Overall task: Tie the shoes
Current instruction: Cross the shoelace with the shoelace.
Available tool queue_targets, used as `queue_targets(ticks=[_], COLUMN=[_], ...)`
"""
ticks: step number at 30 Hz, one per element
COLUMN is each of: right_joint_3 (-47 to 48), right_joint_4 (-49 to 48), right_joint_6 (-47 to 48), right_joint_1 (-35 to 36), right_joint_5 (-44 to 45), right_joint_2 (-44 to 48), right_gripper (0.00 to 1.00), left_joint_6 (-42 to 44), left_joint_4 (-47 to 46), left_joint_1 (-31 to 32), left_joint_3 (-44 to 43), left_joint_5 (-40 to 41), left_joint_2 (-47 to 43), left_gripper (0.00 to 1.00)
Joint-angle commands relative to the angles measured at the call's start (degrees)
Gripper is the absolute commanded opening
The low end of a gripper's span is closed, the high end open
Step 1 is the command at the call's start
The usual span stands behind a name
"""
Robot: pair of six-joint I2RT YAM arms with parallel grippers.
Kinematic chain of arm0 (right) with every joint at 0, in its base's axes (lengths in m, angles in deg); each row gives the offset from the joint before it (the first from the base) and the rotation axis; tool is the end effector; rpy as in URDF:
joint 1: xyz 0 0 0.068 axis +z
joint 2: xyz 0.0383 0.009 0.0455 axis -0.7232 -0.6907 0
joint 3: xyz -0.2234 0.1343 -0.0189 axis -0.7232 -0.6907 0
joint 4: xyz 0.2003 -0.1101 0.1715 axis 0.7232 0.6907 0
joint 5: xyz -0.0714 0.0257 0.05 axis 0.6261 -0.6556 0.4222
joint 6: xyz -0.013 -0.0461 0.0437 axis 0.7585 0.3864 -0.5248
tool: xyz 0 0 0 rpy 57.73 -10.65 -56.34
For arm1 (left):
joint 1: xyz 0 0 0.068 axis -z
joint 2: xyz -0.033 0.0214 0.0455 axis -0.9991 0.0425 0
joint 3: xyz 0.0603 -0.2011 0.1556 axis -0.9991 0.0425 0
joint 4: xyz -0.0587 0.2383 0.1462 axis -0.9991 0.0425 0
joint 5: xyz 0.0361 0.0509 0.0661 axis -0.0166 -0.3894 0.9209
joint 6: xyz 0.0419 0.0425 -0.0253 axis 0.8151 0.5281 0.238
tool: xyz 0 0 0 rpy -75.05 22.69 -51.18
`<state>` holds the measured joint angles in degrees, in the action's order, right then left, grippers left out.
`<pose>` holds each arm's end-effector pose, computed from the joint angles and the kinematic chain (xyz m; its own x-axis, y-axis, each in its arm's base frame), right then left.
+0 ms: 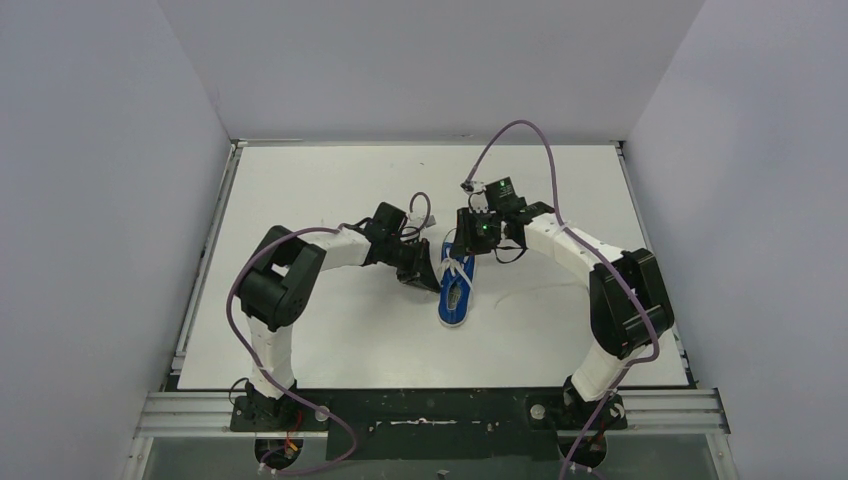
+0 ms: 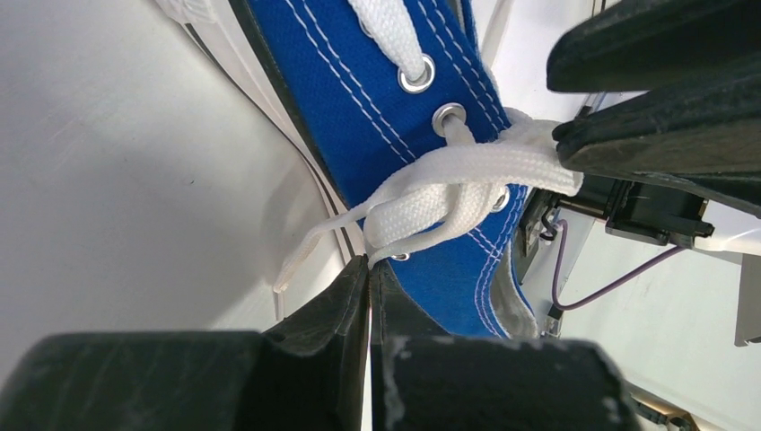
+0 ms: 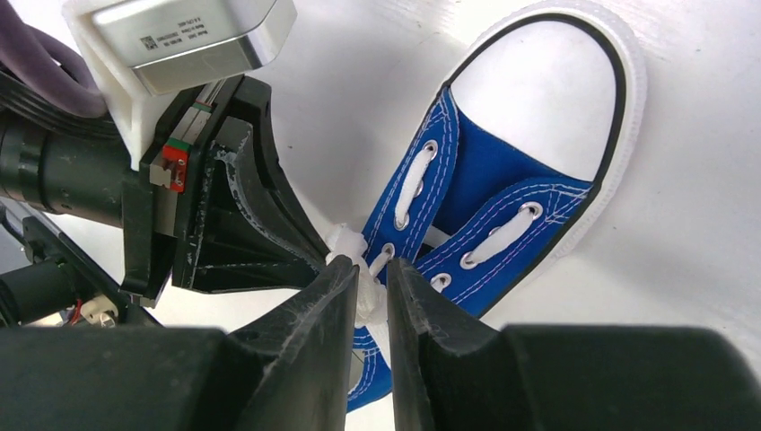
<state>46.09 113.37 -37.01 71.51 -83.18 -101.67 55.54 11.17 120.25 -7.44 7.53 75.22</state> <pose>0.3394 0.1865 0.1849 -0.9015 -0.0951 -0.4221 -0.3429 0.7520 0.5630 0.3221 -0.2491 0.0910 -0.9597 0.1998 -0.1975 0.2769 0.5550 -0.7844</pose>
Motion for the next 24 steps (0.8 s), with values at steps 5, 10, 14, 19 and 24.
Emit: queue_targets(ticks=[5, 10, 14, 19, 24], right_joint_3=[-0.25, -0.44, -0.91, -1.35, -1.87], right_joint_4=[-0.51, -0.20, 0.02, 0.44, 0.97], right_joint_6=[1.09, 1.23, 1.31, 1.36, 1.66], right_joint_1=[0.43, 0.87, 1.41, 1.50, 1.68], right_joint_5=[-1.10, -1.16, -1.22, -1.46, -1.54], right_joint_2=[0.81, 0.81, 1.50, 2.48, 3.12], right_gripper=[0.17, 0.17, 0.20, 0.23, 0.24], left_joint_6=[1.27, 1.32, 1.31, 1.44, 1.53], left_joint_4=[-0.88, -0.85, -0.74, -0.77, -0.78], left_joint_1=[0.36, 0.36, 0.36, 0.36, 0.36], left_joint_3=[-2.06, -2.52, -2.89, -2.90, -2.75], left_joint_5=[-1.84, -2.09, -2.16, -2.26, -2.35], left_joint_2=[0.28, 0.50, 0.63, 0.73, 0.68], left_gripper=[0.00, 0.00, 0.00, 0.00, 0.00])
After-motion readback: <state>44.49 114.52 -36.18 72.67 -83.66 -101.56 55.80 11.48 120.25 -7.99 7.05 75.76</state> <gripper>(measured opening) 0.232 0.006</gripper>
